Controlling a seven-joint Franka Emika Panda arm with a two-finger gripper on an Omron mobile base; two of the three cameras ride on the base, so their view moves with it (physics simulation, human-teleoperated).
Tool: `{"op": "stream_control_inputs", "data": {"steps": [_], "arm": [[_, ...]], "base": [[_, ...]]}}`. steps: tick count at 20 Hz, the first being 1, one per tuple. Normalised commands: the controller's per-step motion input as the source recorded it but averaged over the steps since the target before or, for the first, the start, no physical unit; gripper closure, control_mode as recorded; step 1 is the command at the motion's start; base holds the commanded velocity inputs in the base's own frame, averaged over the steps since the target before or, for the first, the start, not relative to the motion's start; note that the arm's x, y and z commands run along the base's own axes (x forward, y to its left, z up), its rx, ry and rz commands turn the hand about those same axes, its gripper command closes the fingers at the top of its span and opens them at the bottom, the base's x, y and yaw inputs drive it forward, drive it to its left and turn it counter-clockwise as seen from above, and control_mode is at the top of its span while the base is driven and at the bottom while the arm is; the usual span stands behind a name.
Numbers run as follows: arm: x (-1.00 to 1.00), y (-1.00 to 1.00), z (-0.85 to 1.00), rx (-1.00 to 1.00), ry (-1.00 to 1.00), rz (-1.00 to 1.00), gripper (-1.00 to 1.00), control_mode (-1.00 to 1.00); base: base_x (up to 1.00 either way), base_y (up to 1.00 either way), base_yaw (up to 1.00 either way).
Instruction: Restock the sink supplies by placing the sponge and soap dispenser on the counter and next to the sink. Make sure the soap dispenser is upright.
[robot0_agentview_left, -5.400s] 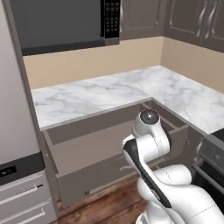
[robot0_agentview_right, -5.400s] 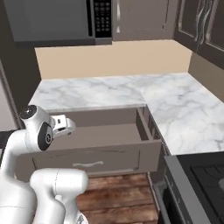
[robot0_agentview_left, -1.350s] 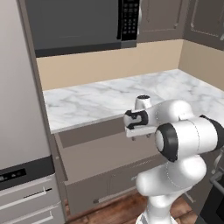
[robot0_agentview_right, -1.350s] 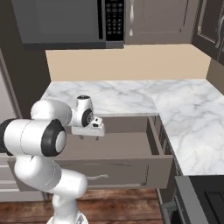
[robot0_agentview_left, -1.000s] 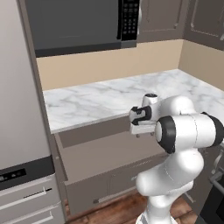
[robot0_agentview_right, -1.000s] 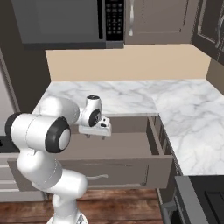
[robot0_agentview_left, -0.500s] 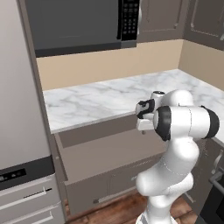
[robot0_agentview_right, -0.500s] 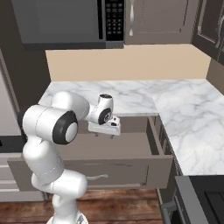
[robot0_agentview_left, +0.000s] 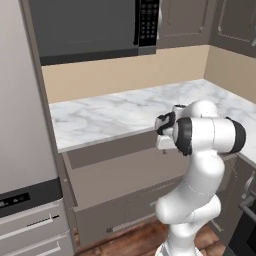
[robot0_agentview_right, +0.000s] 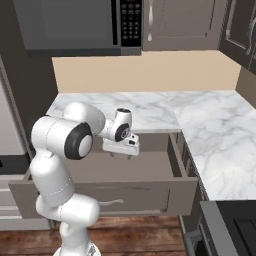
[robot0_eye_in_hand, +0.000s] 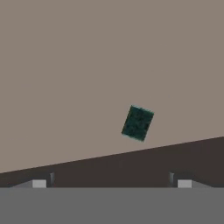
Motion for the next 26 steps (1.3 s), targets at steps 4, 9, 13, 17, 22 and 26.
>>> {"op": "stream_control_inputs", "data": {"steps": [4, 9, 13, 17, 22, 26], "arm": [[0.01, 0.0, -0.05, 0.0, 0.0, 0.0, -1.0, -1.0], [0.0, -0.16, -0.13, 0.0, 0.0, -0.02, -1.0, -1.0], [0.0, -0.08, -0.08, 0.0, 0.0, -0.1, -1.0, -1.0], [0.09, -0.03, -0.05, 0.0, 0.0, -0.08, -1.0, -1.0], [0.18, 0.0, -0.13, 0.0, 0.0, -0.01, -1.0, -1.0], [0.2, 0.0, -0.25, 0.0, 0.0, 0.0, -1.0, -1.0]], "base": [[0.0, 0.0, 0.0], [0.0, 0.0, 0.0], [0.0, 0.0, 0.0], [0.0, 0.0, 0.0], [0.0, 0.0, 0.0], [0.0, 0.0, 0.0]]}}
